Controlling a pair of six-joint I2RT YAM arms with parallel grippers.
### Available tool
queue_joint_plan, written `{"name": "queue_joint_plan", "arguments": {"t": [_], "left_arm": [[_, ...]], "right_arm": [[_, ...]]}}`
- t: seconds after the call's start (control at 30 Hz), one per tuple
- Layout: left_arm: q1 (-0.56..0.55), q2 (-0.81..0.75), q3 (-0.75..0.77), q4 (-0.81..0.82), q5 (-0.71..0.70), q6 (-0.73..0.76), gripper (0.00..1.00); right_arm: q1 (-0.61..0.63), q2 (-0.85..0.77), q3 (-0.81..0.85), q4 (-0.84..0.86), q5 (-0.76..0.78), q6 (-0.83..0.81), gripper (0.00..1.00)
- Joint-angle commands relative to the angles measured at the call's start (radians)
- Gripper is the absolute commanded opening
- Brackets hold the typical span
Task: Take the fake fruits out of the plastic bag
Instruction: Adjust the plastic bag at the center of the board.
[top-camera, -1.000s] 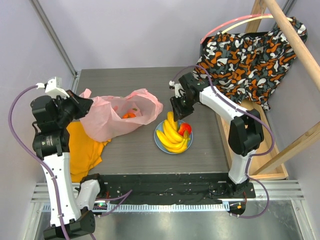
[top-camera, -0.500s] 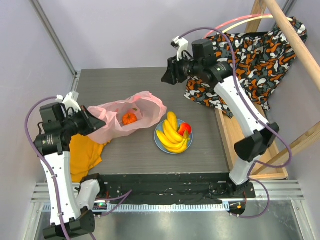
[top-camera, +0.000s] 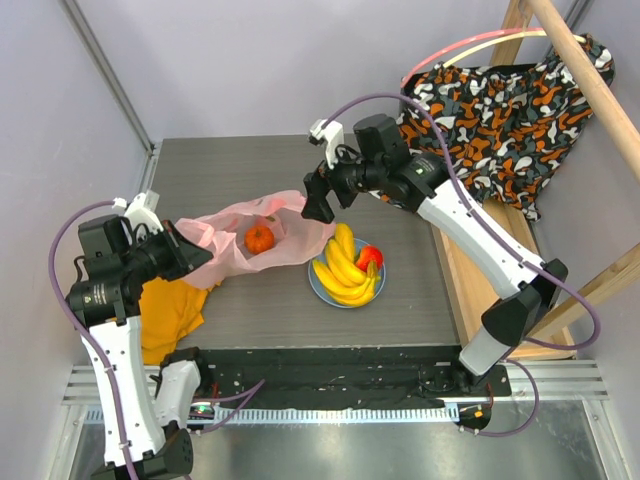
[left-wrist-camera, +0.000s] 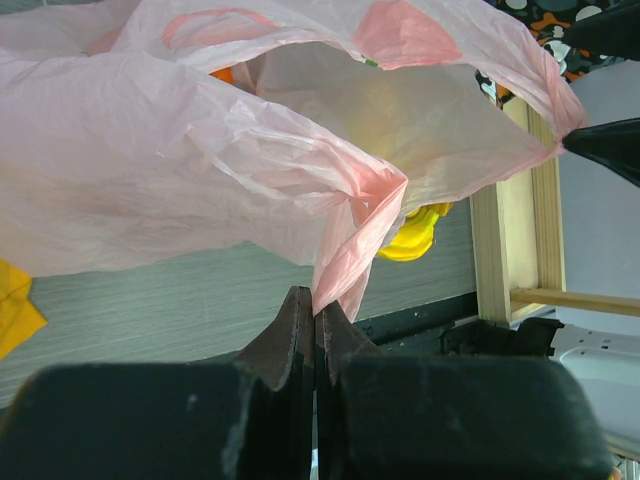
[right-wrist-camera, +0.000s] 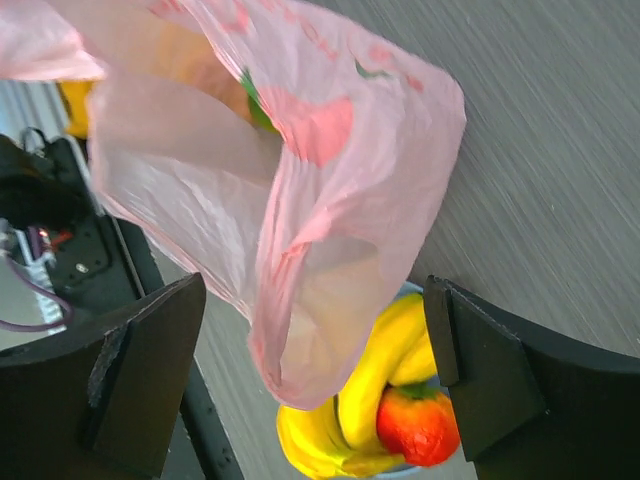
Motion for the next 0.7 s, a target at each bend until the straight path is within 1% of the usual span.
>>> {"name": "queue_joint_plan", "arguments": {"t": [0.0, 0.03, 0.1, 0.13, 0.17, 0.2, 0.23, 0.3, 0.33, 0.37, 0.4, 0.43, 0.47, 0.5, 0.53, 0.57, 0.6, 0.67], "left_arm": [[0.003, -0.007, -0.003, 0.036, 0.035, 0.004, 0.0], [0.003, -0.004, -0.005, 0.046, 0.039, 0.002, 0.0], [0.002, 0.002, -0.005, 0.075, 0.051, -0.001, 0.0], [0.003, 0.018, 0.0, 0.122, 0.061, -0.011, 0.0], [0.002, 0.032, 0.006, 0.147, 0.081, -0.018, 0.0], [-0.001, 0.055, 0.021, 0.197, 0.089, -0.021, 0.0], [-0.006, 0.112, 0.039, 0.217, 0.091, -0.019, 0.0], [-0.014, 0.198, 0.137, 0.256, 0.083, -0.004, 0.0], [-0.02, 0.242, 0.174, 0.266, 0.082, 0.002, 0.0], [-0.023, 0.341, 0.27, 0.274, 0.085, 0.001, 0.0], [-0.024, 0.382, 0.317, 0.3, 0.103, -0.004, 0.0], [-0.032, 0.429, 0.376, 0.311, 0.109, -0.01, 0.0], [-0.037, 0.498, 0.432, 0.314, 0.106, -0.004, 0.0], [-0.043, 0.537, 0.549, 0.317, 0.102, 0.002, 0.0], [-0.044, 0.563, 0.601, 0.316, 0.101, 0.008, 0.0], [-0.051, 0.586, 0.647, 0.314, 0.104, 0.018, 0.0], [-0.052, 0.626, 0.728, 0.305, 0.108, 0.021, 0.0], [-0.06, 0.646, 0.77, 0.3, 0.138, 0.027, 0.0]], "right_arm": [[0.028, 0.034, 0.002, -0.025, 0.141, -0.069, 1.0], [0.028, 0.047, 0.013, -0.026, 0.141, -0.074, 1.0], [0.029, 0.1, 0.042, -0.029, 0.134, -0.082, 0.85], [0.026, 0.116, 0.086, -0.025, 0.144, -0.08, 0.78], [0.017, 0.155, 0.112, -0.017, 0.17, -0.059, 0.61], [0.003, 0.172, 0.141, 0.004, 0.17, -0.047, 0.51], [-0.011, 0.193, 0.204, 0.018, 0.169, -0.03, 0.41], [-0.061, 0.259, 0.275, 0.059, 0.176, 0.006, 0.17], [-0.08, 0.285, 0.356, 0.069, 0.183, 0.015, 0.15], [-0.095, 0.311, 0.408, 0.073, 0.187, 0.024, 0.14], [-0.109, 0.371, 0.462, 0.073, 0.193, 0.041, 0.13], [-0.144, 0.392, 0.557, 0.079, 0.196, 0.049, 0.13], [-0.156, 0.411, 0.595, 0.087, 0.201, 0.059, 0.12], [-0.173, 0.432, 0.628, 0.108, 0.201, 0.079, 0.12], [-0.195, 0.436, 0.663, 0.119, 0.196, 0.085, 0.12], [-0.202, 0.433, 0.666, 0.128, 0.193, 0.087, 0.11], [-0.209, 0.425, 0.663, 0.142, 0.192, 0.078, 0.11], [-0.215, 0.384, 0.614, 0.142, 0.172, 0.072, 0.11]]}}
